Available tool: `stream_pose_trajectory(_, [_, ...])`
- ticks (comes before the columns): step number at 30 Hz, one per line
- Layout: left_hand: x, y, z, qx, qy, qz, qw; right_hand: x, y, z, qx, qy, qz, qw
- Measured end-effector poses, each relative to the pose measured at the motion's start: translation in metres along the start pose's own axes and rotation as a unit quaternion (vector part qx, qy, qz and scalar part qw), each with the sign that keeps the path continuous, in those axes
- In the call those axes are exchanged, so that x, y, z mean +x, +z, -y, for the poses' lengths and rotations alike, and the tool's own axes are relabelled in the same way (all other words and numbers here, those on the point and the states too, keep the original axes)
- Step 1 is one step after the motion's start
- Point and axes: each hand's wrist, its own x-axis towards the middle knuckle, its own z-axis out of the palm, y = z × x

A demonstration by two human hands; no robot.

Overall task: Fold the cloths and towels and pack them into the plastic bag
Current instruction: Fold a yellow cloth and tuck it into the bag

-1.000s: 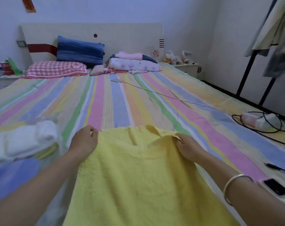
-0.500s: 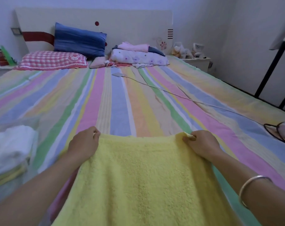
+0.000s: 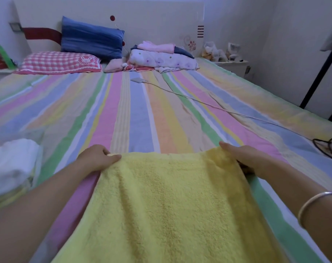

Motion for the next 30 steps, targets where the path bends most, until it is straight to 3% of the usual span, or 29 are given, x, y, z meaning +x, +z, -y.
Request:
stream_pose_trajectory(5, [-0.011,-0.009,-0.007,-0.139,-0.055,0.072,0.986,-0.005,0.006,0.002,0.041,-0.041,-0.027,0.998])
stream_pose_trajectory(13, [-0.017,-0.023,-0.002,-0.36,-0.035,0.038,0.932,-0.024,-0.003,0.019,0.223,-0.117,-0.122,0.96])
stream_pose_trajectory(18, [-0.039,-0.09,-0.033,-0.486,0.04,-0.074,0.87,-0.07,-0.05,0.072,0.322,-0.212,-0.182,0.904])
stream_pose_trajectory(21, [-0.068,-0.138,-0.053,-0.539,0.109,-0.108,0.828,-0.114,-0.084,0.094,0.39,-0.261,-0.174,0.866])
stream_pose_trajectory(26, [-0.138,-0.186,-0.061,-0.559,0.219,-0.114,0.791,-0.198,-0.116,0.085,0.422,-0.352,-0.16,0.82])
stream_pose_trajectory(30, [-0.206,-0.173,-0.033,-0.554,0.264,-0.055,0.787,-0.255,-0.117,0.038,0.442,-0.366,-0.113,0.811])
